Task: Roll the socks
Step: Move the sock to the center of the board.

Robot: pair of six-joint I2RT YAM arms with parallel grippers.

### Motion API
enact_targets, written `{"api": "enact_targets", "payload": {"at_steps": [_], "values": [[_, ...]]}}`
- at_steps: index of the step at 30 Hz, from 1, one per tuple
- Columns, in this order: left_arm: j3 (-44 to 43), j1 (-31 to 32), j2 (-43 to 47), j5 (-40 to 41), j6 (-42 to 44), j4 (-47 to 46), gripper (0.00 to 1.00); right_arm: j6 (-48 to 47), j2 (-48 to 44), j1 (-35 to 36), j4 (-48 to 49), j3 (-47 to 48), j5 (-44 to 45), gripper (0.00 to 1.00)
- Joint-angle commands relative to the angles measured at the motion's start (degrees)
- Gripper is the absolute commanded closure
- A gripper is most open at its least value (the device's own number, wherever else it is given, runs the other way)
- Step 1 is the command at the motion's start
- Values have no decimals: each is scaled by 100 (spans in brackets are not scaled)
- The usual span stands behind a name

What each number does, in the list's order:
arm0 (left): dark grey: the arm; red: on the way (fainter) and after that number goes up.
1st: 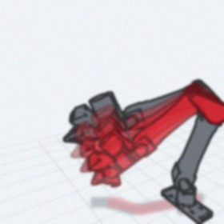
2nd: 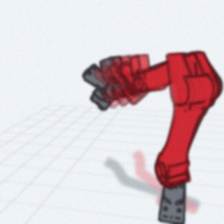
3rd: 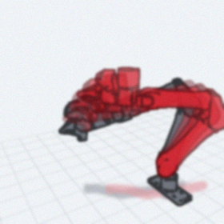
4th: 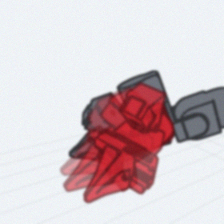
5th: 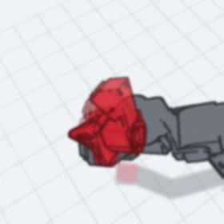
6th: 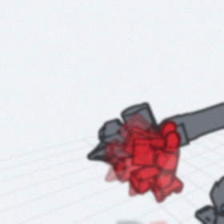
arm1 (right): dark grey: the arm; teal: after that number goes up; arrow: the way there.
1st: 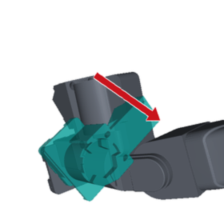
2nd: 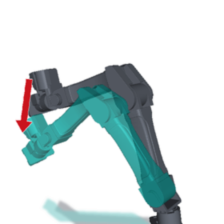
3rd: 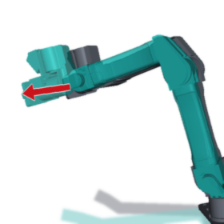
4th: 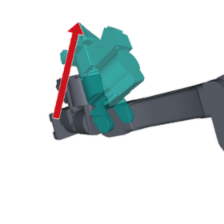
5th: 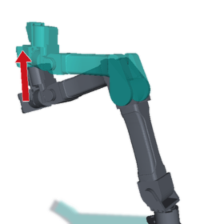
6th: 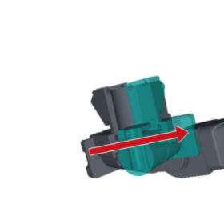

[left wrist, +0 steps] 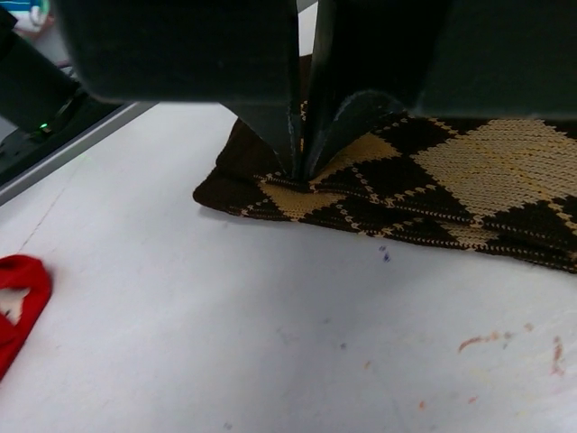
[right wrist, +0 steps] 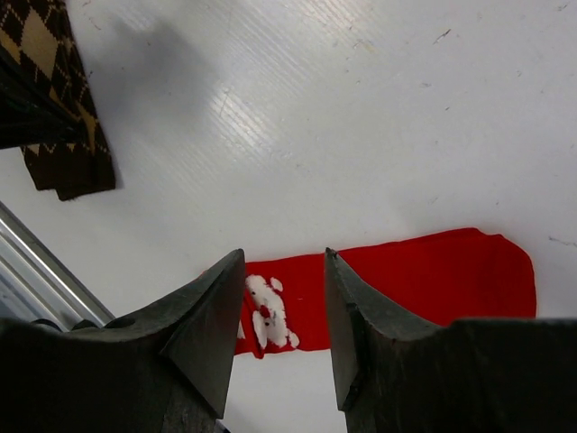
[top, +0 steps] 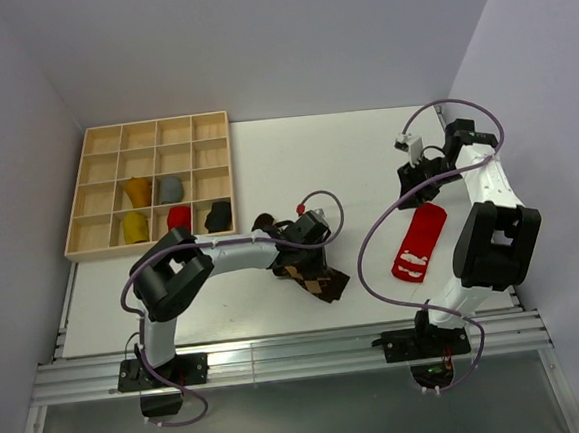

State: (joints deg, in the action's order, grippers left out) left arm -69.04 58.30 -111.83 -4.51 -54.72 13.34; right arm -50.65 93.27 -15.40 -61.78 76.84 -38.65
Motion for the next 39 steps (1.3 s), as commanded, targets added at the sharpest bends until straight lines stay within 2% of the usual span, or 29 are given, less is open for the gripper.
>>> {"api": "enact_targets", "payload": {"at_steps": [1, 6, 9, 11, 12, 13, 14, 17, 19, 22, 25, 32, 37, 39], "values": [[496, -3, -234, 425, 699, 1609, 88, -120, -28, -33, -150, 147, -151, 52], [103, -169, -532, 1126, 1471, 2365, 94, -401, -151, -33, -317, 16, -116, 52], [-249, -118, -218, 1198, 1544, 2304, 73, -445, -222, -33, -256, -116, 6, 52], [-487, -109, 98, 1434, 1412, 2383, 66, -454, -266, -42, -203, -178, 68, 52], [-732, -117, 178, 1618, 1220, 2584, 57, -463, -275, -34, -159, -213, 103, 52], [-847, -117, 249, 2047, 1061, 2725, 57, -472, -275, -42, -168, -213, 95, 52], [-944, -126, 371, 2147, 868, 2865, 59, -472, -266, -34, -177, -204, 95, 52], [-1024, -310, 635, 2481, 210, 3174, 56, -480, -257, -42, -186, -169, 51, 52], [-1050, -416, 715, 2813, 6, 3402, 59, -472, -240, -42, -194, -143, -1, 52], [-1103, -609, 794, 3009, -337, 3369, 64, -480, -213, -42, -194, -117, -89, 52], [-1314, -776, 602, 3456, -653, 3446, 63, -542, -170, -34, -238, -125, -186, 52], [-1753, -1443, -198, 3633, -724, 3332, 69, -595, -160, -42, -265, -195, -186, 52], [-1929, -1647, -874, 3861, -514, 3298, 70, -665, -196, -42, -265, -266, -143, 52], [-1947, -1699, -1024, 3731, -278, 3114, 74, -665, -239, -42, -212, -336, -90, 52]]}}
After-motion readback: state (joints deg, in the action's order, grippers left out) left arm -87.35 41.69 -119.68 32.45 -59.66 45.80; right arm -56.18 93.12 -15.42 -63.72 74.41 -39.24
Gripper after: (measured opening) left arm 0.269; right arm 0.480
